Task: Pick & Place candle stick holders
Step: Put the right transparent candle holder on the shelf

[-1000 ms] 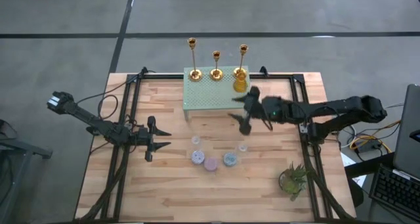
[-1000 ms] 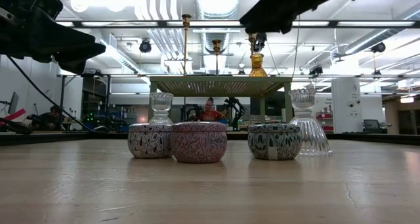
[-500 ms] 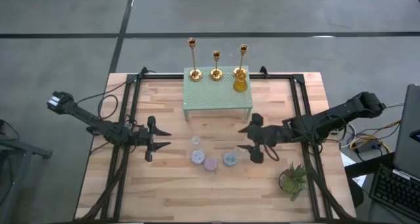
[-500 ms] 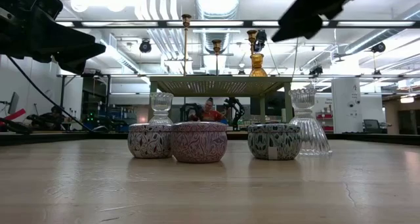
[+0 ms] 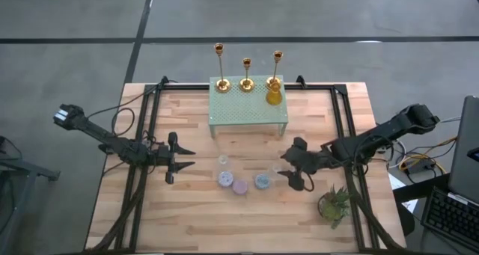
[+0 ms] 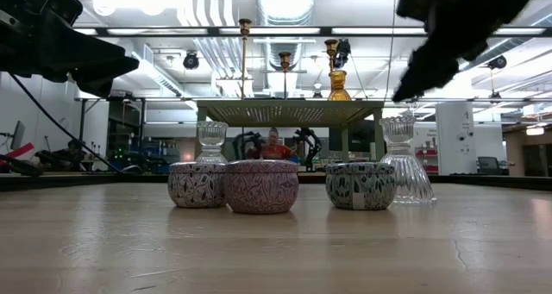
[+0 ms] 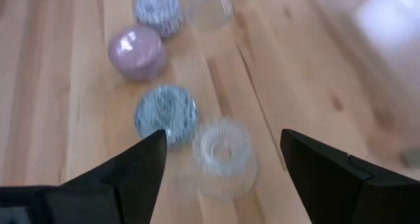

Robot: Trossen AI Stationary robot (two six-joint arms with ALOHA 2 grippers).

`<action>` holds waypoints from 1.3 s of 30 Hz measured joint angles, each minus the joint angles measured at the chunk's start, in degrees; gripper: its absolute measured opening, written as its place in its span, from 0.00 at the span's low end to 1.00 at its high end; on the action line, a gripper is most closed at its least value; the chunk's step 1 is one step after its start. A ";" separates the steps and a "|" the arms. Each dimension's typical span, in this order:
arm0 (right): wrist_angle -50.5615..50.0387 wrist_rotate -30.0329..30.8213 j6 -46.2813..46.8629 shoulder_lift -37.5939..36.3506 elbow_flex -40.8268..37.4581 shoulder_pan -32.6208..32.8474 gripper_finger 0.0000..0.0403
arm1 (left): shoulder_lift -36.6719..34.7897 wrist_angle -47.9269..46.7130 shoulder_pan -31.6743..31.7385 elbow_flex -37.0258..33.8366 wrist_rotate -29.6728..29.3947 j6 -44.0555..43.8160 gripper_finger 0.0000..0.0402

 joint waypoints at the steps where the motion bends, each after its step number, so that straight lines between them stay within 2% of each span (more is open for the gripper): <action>1: 0.34 -0.02 0.63 0.00 -0.96 0.36 0.74 | 0.00 0.00 0.02 0.00 0.00 0.00 0.42; 8: 11.70 -0.04 3.43 0.01 -8.65 2.50 0.78 | 0.00 0.01 0.00 0.00 0.00 0.00 0.42; 15: 18.68 1.57 3.90 0.02 -14.26 2.56 0.75 | 0.00 0.01 0.02 0.00 0.00 0.00 0.42; 24: 23.70 3.18 3.66 0.27 -16.09 2.57 0.71 | 0.00 0.00 0.02 0.00 0.00 0.00 0.42; 32: 28.25 3.10 3.49 9.51 -15.24 2.63 0.67 | 0.00 0.00 0.02 0.00 0.00 0.00 0.42; 39: 38.42 3.57 0.28 14.52 -14.90 2.63 0.63 | 0.00 0.02 0.01 0.00 0.00 0.00 0.42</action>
